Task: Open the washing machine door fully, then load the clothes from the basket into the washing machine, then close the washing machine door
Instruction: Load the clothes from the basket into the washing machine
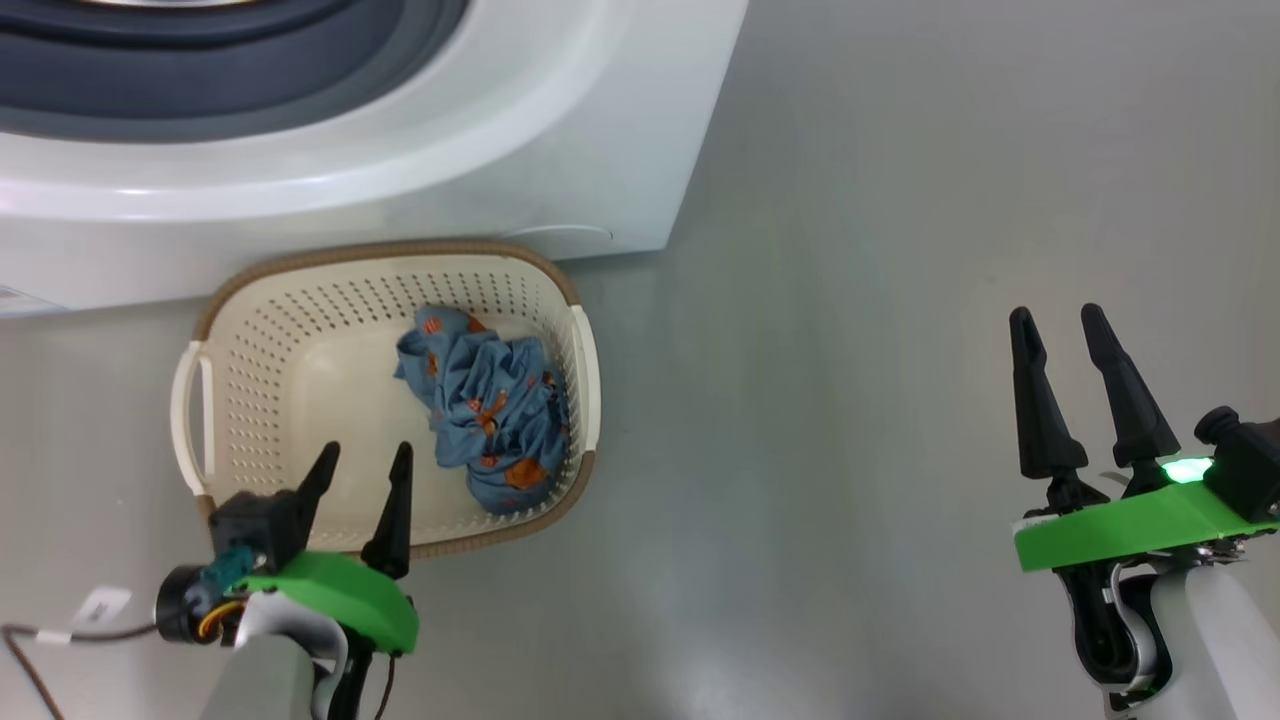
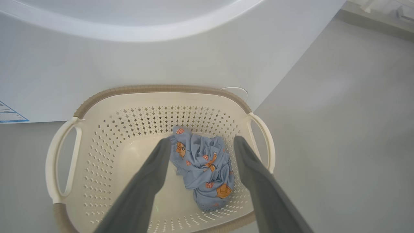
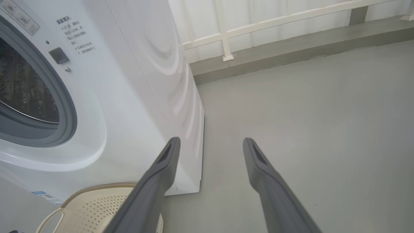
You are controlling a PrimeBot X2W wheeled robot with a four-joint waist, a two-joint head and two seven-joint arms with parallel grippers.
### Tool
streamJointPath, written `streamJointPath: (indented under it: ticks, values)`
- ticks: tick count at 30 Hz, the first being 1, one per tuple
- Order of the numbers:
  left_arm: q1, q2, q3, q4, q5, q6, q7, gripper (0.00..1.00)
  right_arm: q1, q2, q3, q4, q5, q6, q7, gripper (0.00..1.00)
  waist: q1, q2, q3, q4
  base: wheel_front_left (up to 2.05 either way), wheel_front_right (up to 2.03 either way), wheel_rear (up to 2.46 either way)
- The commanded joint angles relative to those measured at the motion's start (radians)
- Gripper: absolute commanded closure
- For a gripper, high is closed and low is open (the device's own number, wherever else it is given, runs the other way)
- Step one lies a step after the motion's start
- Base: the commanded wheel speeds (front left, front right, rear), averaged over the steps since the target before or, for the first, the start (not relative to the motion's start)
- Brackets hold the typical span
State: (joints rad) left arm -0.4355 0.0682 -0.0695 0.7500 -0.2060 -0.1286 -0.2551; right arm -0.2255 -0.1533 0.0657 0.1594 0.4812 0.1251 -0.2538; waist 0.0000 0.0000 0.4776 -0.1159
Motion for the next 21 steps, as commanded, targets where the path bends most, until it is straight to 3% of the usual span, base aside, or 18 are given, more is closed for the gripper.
streamJointPath:
  ticks: [1,11,21]
  values:
    - [-0.032,0.032,0.006,0.023,-0.011,-0.002,-0.007,0.00,-0.014,-0.001,0.023,-0.025,-0.014,0.006,-0.008,0.00,0.0000,0.0000,0.042,-0.014,0.00,0.00,0.00]
    - [-0.257,0.089,-0.178,0.272,-0.124,-0.002,0.023,0.00,-0.065,0.029,0.026,-0.035,-0.013,0.006,-0.008,0.00,0.0000,0.0000,0.154,-0.047,0.00,0.00,0.00]
    - [-0.432,0.149,-0.319,0.356,-0.274,-0.002,0.157,0.00,-0.118,0.051,0.044,-0.047,-0.013,0.006,-0.008,0.00,0.0000,0.0000,0.264,-0.082,0.00,0.00,0.00]
